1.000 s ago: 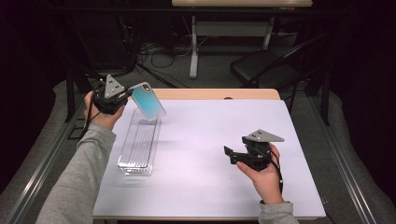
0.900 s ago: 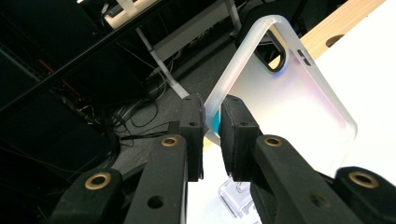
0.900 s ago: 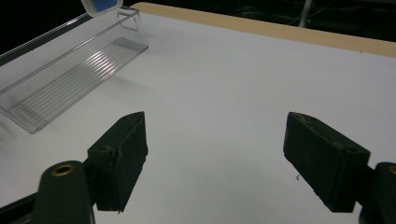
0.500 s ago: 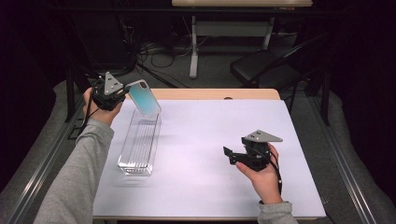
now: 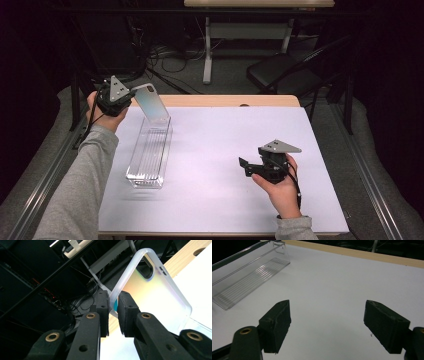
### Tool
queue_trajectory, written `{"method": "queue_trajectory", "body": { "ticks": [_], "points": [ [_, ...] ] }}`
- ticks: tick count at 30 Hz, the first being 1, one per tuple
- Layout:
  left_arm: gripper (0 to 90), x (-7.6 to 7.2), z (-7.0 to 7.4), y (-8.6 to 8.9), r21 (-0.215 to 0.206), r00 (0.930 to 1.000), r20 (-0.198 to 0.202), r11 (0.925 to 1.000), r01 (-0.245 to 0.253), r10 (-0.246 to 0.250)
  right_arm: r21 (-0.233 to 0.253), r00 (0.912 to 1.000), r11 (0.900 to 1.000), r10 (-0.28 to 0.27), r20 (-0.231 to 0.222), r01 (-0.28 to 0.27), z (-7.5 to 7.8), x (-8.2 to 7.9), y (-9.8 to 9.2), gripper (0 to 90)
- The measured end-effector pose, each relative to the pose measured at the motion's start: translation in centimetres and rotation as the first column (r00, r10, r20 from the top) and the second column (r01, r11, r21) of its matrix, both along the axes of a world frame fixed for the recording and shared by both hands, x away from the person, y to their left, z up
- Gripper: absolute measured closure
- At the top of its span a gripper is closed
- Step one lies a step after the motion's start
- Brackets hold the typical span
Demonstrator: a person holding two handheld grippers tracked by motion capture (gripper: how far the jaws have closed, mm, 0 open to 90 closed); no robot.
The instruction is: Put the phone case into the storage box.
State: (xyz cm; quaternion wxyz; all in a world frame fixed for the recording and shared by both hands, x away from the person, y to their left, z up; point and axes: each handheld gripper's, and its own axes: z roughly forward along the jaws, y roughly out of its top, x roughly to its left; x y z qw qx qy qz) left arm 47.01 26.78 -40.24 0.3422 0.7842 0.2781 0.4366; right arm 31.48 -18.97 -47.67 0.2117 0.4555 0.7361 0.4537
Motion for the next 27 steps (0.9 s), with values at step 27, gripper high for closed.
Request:
{"method": "queue_trajectory", "body": {
  "ticks": [27],
  "points": [
    [79.9,1.1,-1.7,-0.4,0.171,0.9982,0.039,0.9845,0.038,-0.045,-0.01,0.9999,1.0,-0.002,-0.012,0.001,-0.6,0.2,0.2,21.5]
  ]
}}
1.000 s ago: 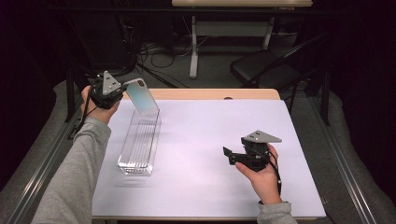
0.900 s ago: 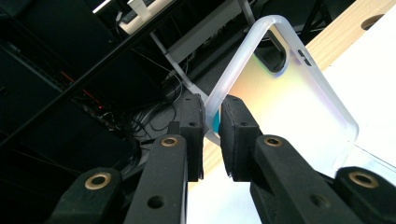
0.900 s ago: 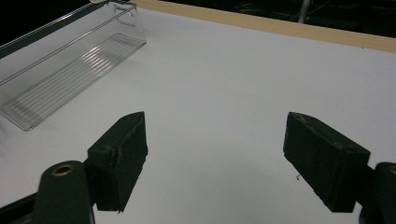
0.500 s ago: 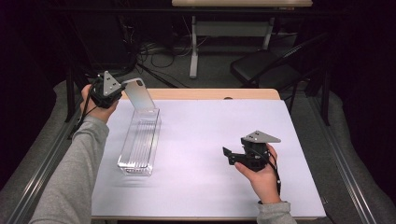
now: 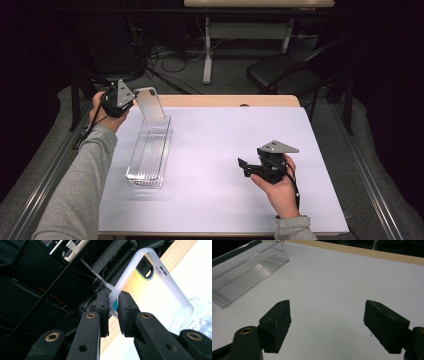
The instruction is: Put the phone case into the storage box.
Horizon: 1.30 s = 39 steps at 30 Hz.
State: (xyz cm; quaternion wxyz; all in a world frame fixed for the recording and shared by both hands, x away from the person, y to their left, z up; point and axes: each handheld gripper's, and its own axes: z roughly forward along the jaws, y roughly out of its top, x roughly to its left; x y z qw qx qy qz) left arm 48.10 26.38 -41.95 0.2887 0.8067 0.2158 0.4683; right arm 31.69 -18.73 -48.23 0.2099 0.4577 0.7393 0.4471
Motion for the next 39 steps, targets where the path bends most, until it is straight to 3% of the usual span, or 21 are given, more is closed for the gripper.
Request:
{"method": "queue_trajectory", "body": {
  "ticks": [6,39],
  "points": [
    [79.9,0.2,-0.6,-0.4,0.039,1.0,-0.003,0.9992,0.005,-0.005,0.003,1.0,1.0,-0.003,0.003,0.003,0.0,0.0,-0.1,21.5],
    [79.9,1.1,-2.9,-2.0,0.098,0.9978,-0.031,0.9933,0.061,-0.058,0.0,1.0,1.0,-0.002,0.001,0.002,-0.1,0.1,-0.1,21.5]
  ]
}}
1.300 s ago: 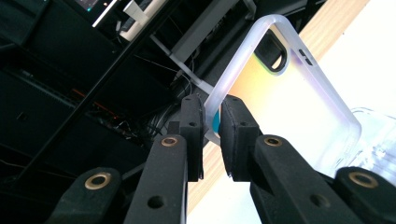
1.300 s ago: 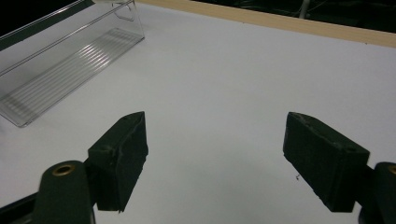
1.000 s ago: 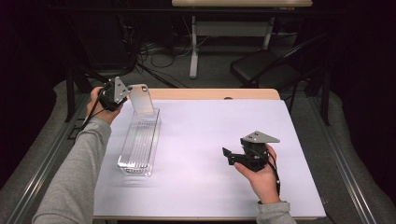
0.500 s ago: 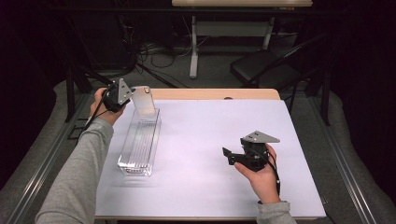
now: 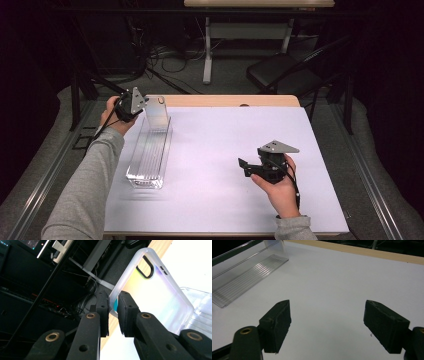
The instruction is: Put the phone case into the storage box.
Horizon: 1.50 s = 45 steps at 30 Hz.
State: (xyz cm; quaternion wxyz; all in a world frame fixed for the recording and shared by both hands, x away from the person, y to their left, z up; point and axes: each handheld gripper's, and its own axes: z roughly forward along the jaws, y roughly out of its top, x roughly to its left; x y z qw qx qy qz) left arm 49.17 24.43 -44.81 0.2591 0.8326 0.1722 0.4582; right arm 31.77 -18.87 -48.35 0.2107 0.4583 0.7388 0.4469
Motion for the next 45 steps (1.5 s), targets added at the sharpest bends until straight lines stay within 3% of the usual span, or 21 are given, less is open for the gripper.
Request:
{"method": "queue_trajectory", "body": {
  "ticks": [22,30,45],
  "points": [
    [79.8,0.5,-1.2,-0.4,0.062,0.9998,-0.006,0.9979,0.021,-0.021,-0.002,1.0,1.0,0.004,-0.003,-0.004,-0.1,0.0,0.0,21.7],
    [79.5,0.4,-1.6,0.1,0.047,0.9999,0.006,0.9988,0.016,-0.016,-0.002,1.0,1.0,0.004,-0.001,-0.004,-0.1,0.0,0.1,21.9],
    [77.4,0.6,-1.8,0.8,0.035,0.9999,-0.008,0.9994,-0.007,0.008,-0.008,0.9999,1.0,0.009,-0.009,-0.009,-0.2,0.0,0.2,21.9]
  ]
}}
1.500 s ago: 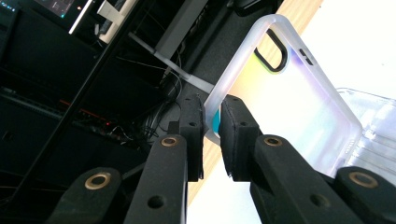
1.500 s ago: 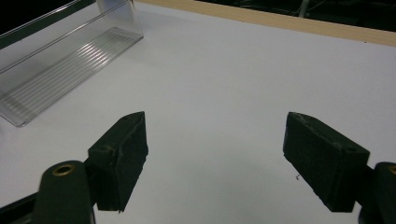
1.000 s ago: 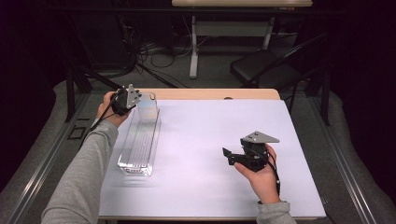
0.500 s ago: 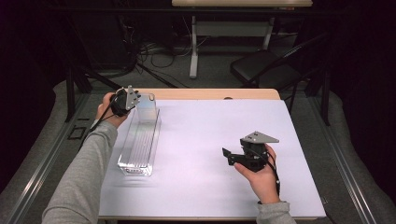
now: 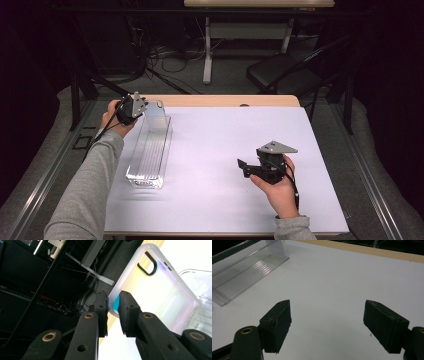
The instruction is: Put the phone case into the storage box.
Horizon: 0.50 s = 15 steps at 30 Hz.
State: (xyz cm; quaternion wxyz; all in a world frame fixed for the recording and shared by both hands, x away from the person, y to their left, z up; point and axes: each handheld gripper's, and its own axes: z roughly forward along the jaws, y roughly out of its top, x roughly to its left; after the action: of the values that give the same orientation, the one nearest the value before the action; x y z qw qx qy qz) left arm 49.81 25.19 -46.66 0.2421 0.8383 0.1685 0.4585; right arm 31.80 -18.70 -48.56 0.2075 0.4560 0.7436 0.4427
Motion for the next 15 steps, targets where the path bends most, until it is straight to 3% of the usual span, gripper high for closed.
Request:
{"method": "queue_trajectory", "body": {
  "ticks": [7,15],
  "points": [
    [75.1,0.07,-0.03,-0.08,-0.01,1.0,0.0,0.9999,-0.006,0.006,0.004,1.0,1.0,-0.003,-0.001,0.003,-0.05,-0.01,0.03,21.9],
    [66.6,0.02,0.04,0.04,-0.018,0.9994,-0.014,0.9993,-0.033,0.033,0.003,1.0,1.0,-0.003,-0.003,0.003,-0.04,-0.01,0.04,21.9]
  ]
}}
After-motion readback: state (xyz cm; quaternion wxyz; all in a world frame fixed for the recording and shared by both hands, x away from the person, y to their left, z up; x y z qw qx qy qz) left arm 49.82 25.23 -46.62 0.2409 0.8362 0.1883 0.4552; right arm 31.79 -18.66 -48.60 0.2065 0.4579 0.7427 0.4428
